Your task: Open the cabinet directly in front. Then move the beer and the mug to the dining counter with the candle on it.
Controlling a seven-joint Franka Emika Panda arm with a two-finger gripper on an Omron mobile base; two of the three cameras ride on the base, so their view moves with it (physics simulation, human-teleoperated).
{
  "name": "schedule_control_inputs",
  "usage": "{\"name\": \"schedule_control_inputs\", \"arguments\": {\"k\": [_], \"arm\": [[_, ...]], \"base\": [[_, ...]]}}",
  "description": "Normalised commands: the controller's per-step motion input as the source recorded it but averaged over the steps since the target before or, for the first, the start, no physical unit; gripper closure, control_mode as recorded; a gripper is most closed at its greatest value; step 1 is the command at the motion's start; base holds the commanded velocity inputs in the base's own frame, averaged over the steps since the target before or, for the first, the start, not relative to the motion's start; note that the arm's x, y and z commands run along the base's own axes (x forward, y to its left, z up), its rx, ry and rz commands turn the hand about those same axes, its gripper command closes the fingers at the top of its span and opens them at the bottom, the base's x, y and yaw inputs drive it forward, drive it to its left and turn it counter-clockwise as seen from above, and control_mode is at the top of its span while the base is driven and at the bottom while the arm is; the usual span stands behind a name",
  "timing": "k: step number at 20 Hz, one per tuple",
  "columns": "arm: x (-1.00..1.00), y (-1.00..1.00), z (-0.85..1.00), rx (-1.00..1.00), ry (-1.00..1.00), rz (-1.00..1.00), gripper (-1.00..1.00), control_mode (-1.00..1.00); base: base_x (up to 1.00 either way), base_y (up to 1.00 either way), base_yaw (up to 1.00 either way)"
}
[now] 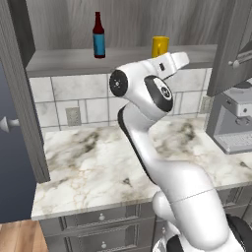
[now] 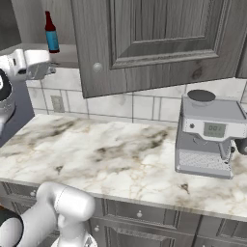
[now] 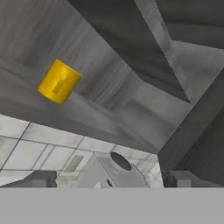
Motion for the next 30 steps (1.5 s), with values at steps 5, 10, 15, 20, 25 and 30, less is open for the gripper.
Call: {"name": "schedule_control_inputs", "arguments": {"k": [5, 10, 15, 20, 25, 30], "arm": [[0.73, -0.68, -0.1, 0.0, 0.06, -0.36, -1.0, -1.0], [0.13, -1.0, -0.02, 0.0, 0.0, -0.24, -1.0, -1.0], [-0.47, -1.0, 0.0, 0.0, 0.0, -0.23, -1.0, -1.0], [-0.9, -1.0, 0.0, 0.01, 0.0, -0.27, -1.0, -1.0], [-0.52, -1.0, 0.0, 0.0, 0.0, -0.25, -1.0, -1.0], [0.14, -1.0, -0.2, 0.03, 0.0, -0.15, -1.0, -1.0]], "base": [[0.0, 0.0, 0.0], [0.0, 0.0, 0.0], [0.0, 0.0, 0.0], [0.0, 0.0, 0.0], [0.0, 0.0, 0.0], [0.0, 0.0, 0.0]]}}
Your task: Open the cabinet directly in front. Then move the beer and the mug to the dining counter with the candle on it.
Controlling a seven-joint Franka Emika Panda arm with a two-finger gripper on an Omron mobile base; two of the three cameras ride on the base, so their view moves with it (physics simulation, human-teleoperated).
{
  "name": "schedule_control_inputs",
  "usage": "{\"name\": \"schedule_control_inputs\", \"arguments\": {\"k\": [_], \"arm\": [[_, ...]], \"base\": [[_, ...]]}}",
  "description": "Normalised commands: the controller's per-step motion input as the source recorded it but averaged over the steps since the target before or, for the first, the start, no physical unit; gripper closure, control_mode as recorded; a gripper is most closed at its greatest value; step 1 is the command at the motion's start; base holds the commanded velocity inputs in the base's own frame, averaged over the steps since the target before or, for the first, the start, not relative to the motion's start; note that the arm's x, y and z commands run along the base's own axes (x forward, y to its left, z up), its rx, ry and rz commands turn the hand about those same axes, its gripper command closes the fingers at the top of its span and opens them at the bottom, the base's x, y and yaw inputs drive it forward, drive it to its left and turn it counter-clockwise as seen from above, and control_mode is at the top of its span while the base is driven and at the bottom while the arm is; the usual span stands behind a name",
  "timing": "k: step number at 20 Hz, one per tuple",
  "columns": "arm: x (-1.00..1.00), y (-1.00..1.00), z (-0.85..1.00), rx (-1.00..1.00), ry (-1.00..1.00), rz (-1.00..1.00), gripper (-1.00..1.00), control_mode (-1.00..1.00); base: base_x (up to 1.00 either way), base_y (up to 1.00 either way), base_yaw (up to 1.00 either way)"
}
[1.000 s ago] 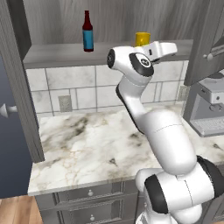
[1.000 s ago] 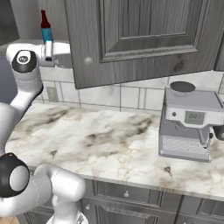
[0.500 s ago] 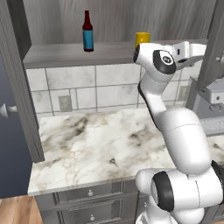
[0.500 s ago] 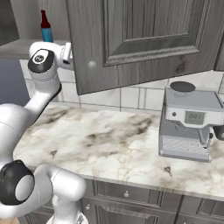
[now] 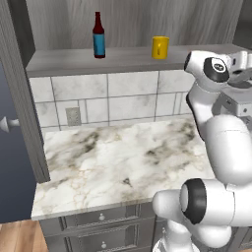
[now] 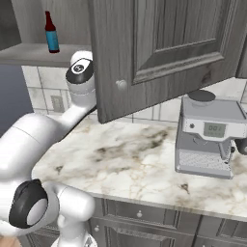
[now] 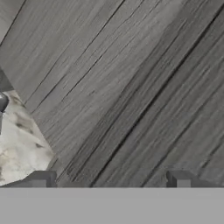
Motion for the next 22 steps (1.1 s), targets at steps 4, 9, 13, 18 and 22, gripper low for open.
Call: {"name": "schedule_control_inputs", "arguments": {"k": [4, 9, 13, 18, 22], "arm": [[0.02, -1.0, -0.21, 0.09, -0.01, -0.12, -1.0, -1.0], [0.0, -1.0, -0.1, 0.13, -0.09, -0.08, -1.0, -1.0], [0.0, -1.0, 0.0, 0.27, -0.29, 0.0, -1.0, -1.0], [-0.07, -0.05, 0.0, 0.02, -0.02, 0.0, -1.0, -1.0], [-0.61, 0.85, 0.0, -0.07, -0.06, 0.17, -1.0, -1.0]], "base": [[0.0, 0.0, 0.0], [0.0, 0.0, 0.0], [0.0, 0.0, 0.0], [0.0, 0.0, 0.0], [0.0, 0.0, 0.0]]}}
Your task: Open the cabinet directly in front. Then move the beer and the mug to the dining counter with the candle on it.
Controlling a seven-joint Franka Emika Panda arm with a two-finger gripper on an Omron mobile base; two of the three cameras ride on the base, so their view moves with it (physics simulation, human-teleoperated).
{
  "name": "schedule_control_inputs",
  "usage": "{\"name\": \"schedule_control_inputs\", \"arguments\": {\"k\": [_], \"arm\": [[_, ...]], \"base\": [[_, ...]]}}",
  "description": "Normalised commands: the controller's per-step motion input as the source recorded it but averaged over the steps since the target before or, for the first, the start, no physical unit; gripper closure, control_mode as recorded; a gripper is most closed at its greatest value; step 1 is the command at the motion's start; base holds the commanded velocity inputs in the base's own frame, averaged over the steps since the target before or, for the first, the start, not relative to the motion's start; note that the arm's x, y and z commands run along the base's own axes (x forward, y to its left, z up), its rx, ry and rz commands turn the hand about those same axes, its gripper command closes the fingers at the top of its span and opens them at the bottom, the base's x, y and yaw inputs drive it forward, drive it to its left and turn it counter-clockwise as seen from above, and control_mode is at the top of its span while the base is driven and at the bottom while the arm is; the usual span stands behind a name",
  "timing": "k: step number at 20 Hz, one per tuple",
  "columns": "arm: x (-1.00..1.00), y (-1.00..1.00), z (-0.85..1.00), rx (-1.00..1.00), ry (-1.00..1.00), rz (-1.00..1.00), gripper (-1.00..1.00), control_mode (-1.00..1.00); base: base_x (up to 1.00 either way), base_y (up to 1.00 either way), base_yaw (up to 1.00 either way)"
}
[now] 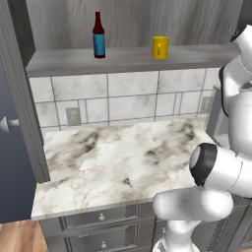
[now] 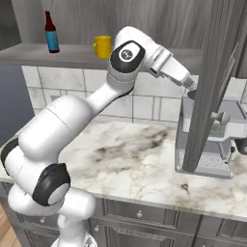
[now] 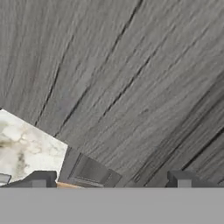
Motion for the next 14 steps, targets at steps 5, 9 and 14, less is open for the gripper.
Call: {"name": "schedule_control_inputs", "arguments": {"k": [5, 9, 14], "arm": [[-0.72, 1.0, 0.0, -0.05, -0.07, 0.42, -1.0, -1.0], [-0.44, 1.0, 0.0, 0.0, -0.06, 0.44, -1.0, -1.0], [-0.13, 1.0, 0.0, 0.02, -0.13, 0.45, -1.0, -1.0]], "base": [[0.0, 0.0, 0.0], [0.0, 0.0, 0.0], [0.0, 0.0, 0.0]]}}
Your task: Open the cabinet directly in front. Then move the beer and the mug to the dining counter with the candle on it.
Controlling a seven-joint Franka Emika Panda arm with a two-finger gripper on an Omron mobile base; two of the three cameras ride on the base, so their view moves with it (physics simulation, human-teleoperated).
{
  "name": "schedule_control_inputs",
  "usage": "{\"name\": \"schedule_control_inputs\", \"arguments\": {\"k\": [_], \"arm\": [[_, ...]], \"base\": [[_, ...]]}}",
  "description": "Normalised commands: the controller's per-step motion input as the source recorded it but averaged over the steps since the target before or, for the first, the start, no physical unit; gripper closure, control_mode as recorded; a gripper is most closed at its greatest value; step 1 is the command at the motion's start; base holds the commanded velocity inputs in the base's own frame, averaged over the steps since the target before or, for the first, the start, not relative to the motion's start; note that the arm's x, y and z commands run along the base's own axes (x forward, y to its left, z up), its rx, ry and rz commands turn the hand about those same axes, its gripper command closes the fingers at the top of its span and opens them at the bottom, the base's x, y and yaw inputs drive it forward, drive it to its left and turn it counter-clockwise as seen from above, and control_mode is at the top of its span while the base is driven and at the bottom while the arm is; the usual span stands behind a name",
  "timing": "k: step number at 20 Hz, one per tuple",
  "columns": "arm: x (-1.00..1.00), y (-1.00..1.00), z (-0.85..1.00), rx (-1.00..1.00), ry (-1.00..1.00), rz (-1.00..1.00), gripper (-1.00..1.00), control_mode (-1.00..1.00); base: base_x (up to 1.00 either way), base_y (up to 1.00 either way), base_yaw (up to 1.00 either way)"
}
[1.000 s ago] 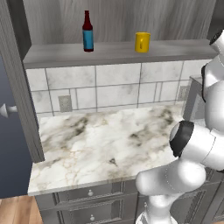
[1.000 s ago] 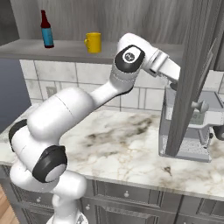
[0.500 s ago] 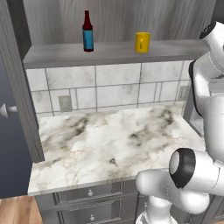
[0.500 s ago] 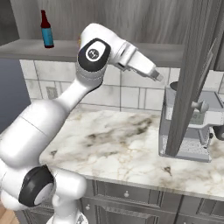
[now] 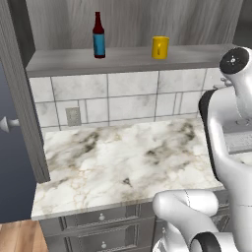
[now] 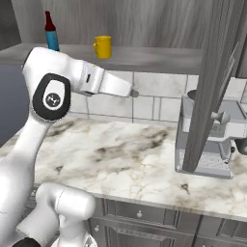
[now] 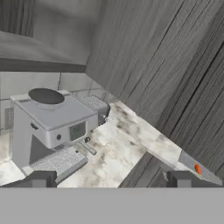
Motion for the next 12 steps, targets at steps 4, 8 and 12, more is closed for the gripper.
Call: {"name": "schedule_control_inputs", "arguments": {"k": [4, 8, 12], "arm": [[-0.08, 0.58, 0.0, 0.11, -0.05, 0.26, -1.0, -1.0], [-0.04, 0.05, 0.0, 0.01, -0.03, 0.07, -1.0, -1.0], [0.0, 0.0, 0.0, 0.0, 0.0, 0.0, -1.0, -1.0]], "base": [[0.0, 0.0, 0.0], [0.0, 0.0, 0.0], [0.0, 0.0, 0.0]]}}
